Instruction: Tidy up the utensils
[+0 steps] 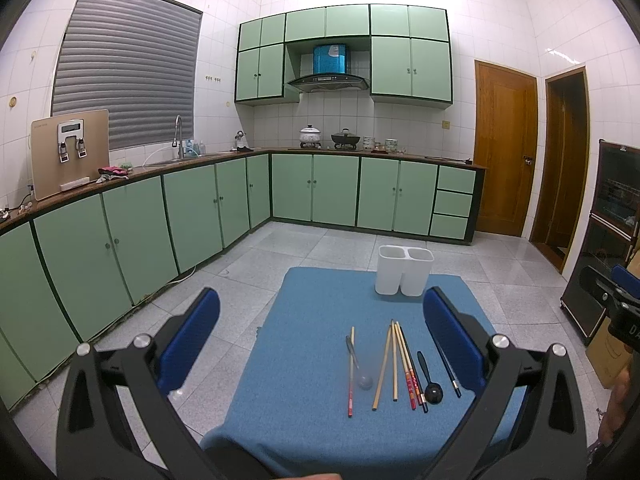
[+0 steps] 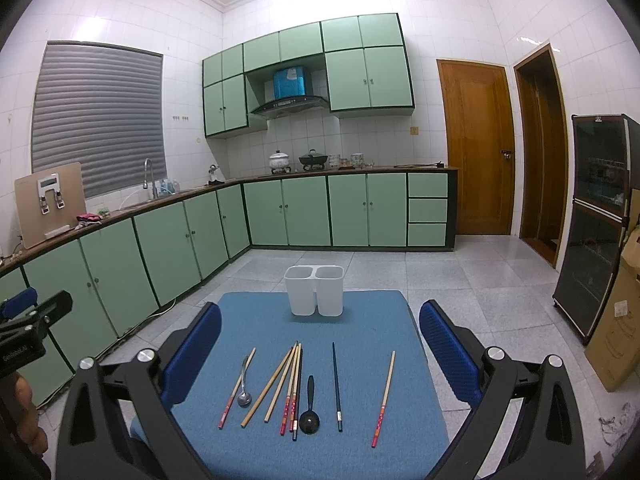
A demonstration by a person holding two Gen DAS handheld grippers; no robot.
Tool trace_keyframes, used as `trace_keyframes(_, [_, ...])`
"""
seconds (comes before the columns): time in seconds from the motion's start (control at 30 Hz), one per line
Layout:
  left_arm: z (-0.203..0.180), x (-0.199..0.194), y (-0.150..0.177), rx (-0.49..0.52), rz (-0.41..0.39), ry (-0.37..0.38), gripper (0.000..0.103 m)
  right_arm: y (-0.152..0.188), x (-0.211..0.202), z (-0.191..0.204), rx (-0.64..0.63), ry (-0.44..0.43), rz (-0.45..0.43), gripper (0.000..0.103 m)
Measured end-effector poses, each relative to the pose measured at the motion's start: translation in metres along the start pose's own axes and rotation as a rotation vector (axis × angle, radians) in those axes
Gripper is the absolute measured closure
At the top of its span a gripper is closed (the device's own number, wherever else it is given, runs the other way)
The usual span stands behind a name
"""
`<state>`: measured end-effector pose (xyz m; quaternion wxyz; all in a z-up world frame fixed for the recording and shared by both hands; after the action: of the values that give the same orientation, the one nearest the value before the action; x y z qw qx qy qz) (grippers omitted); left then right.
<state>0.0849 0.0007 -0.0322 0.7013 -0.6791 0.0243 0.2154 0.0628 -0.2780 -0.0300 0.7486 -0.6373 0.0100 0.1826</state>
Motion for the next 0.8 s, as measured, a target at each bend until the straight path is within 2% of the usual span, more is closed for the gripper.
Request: trace_keyframes(0.8, [-0.0034, -0.0020, 0.0004, 0.001, -0.002, 0.003, 0.005, 0.0043, 0.0005, -0.0001, 0.004, -0.001, 0.003, 0.006])
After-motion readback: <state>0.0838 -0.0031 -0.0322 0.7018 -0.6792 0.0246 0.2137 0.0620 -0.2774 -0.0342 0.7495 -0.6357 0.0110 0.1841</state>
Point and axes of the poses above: each gripper's, at about its wrist camera, not at the fingertips, and x roughly the way its jaws point, z to its left, y to its underside, the point moved 9 cm from there along x, roughly the way its jaws point, and after that the axes turned 15 degrees about -y, right-handed, at the moved point
